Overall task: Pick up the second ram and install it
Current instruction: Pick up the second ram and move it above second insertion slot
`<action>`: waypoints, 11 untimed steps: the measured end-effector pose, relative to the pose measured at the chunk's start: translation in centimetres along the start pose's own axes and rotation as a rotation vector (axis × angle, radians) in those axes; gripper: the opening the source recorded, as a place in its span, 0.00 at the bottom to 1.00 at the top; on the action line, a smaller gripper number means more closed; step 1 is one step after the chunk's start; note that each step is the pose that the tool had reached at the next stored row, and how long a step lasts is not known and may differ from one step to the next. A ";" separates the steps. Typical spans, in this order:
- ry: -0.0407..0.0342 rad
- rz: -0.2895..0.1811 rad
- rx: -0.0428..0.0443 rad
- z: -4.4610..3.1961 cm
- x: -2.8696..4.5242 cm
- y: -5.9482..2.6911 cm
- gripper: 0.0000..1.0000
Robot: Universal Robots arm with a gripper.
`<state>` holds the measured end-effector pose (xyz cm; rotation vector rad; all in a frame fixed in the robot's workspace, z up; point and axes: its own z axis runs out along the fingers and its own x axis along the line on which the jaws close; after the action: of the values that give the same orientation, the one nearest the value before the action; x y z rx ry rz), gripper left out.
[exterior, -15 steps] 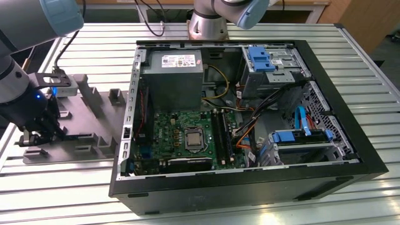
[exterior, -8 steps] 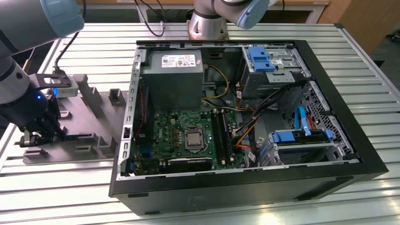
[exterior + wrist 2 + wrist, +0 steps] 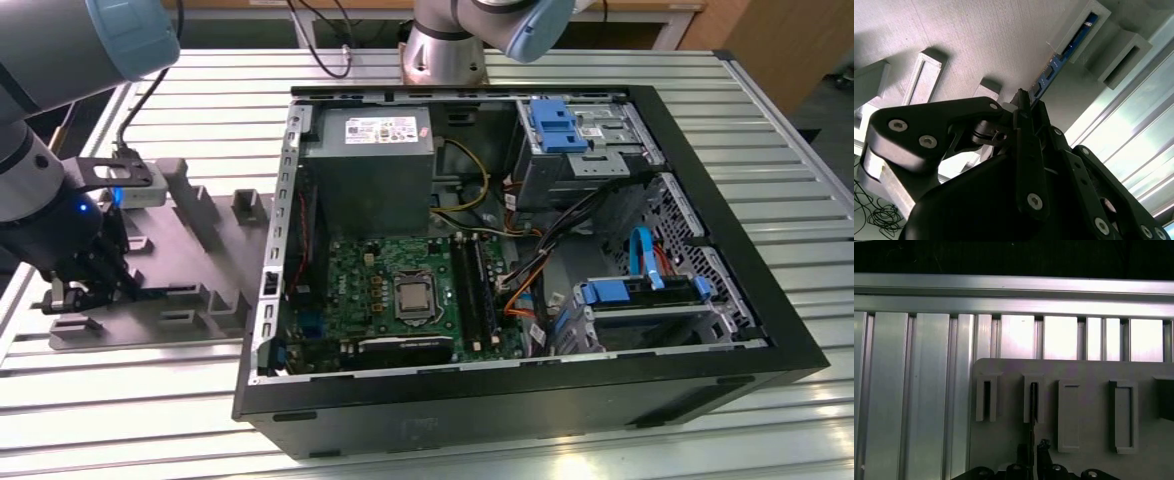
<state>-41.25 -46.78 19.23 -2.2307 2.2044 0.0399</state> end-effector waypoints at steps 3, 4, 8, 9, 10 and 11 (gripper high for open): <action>0.0000 0.000 0.0000 0.00 0.00 0.00 0.22; 0.0000 0.000 0.0000 0.00 0.00 0.00 0.20; 0.0000 0.000 0.0000 0.00 0.00 0.00 0.14; 0.0000 0.000 0.0000 0.01 0.00 0.00 0.14; 0.0000 0.000 0.0000 0.00 0.00 0.00 0.14; 0.0001 0.000 0.0000 0.01 0.00 0.00 0.14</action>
<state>-41.25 -46.78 19.22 -2.2307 2.2044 0.0399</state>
